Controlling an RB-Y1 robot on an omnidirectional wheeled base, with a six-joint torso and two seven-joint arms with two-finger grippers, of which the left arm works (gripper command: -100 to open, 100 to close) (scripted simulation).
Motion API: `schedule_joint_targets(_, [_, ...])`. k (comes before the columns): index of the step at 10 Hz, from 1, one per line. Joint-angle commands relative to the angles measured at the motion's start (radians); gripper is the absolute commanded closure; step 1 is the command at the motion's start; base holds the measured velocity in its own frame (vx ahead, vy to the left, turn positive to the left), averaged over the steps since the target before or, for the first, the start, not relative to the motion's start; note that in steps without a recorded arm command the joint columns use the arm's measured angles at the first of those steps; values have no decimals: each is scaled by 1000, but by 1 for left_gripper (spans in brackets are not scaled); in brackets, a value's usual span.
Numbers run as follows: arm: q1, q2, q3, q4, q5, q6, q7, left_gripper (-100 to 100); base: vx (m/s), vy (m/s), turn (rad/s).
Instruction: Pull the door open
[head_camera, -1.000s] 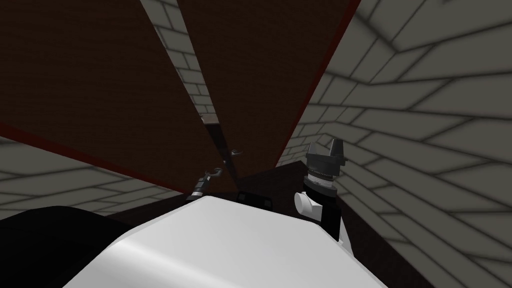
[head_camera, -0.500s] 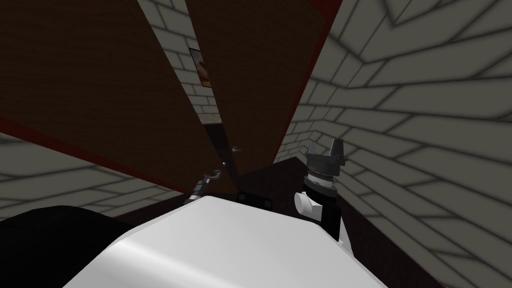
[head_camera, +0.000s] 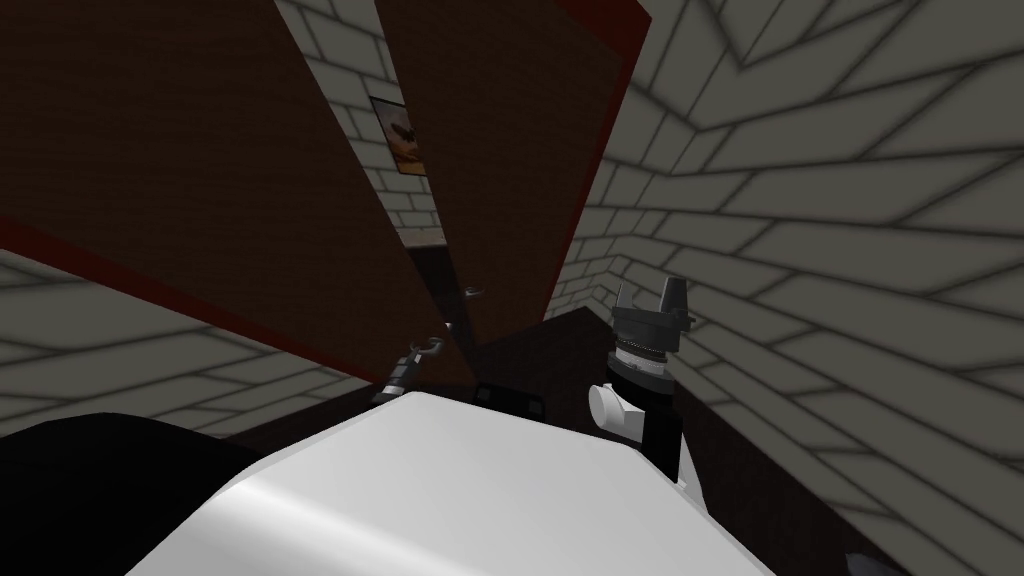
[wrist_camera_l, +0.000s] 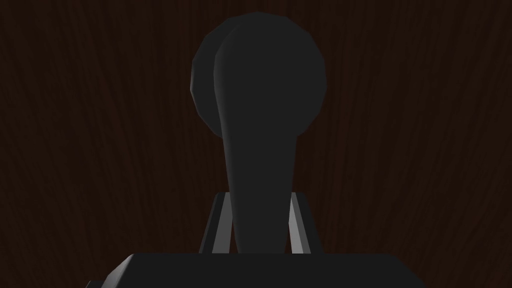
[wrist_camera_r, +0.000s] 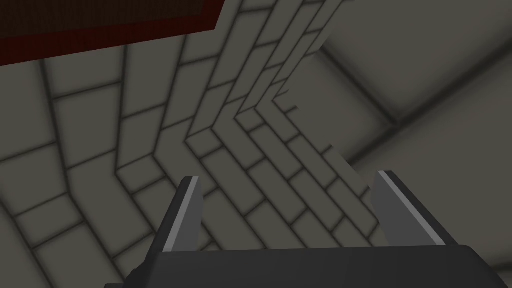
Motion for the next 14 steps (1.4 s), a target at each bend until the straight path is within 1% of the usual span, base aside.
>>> schedule_joint_targets(1, [-29, -8, -1, 19, -13, 7, 0, 100, -200, 8, -112])
schedule_joint_targets(2, [-50, -11, 3, 32, -20, 14, 0, 100, -205, -9, -89])
schedule_joint_targets(4, [-73, -13, 8, 46, -27, 22, 0, 100, -144, 14, -53])
schedule_joint_targets(8, [-173, -25, 27, 108, -59, 56, -1, 100, -184, 31, -125])
schedule_joint_targets(10, [-173, -25, 27, 108, -59, 56, -1, 100, -80, 20, -13])
schedule_joint_targets(11, [-186, -27, 30, 115, -63, 60, -1, 100, -32, 2, -20])
schedule_joint_targets(12, [-186, -27, 30, 115, -63, 60, -1, 100, -30, 1, -15])
schedule_joint_targets(13, [-211, -30, 35, 131, -71, 69, -1, 100, -82, 8, -65])
schedule_joint_targets(14, [-224, -31, 37, 139, -75, 73, -1, 100, -120, 28, -86])
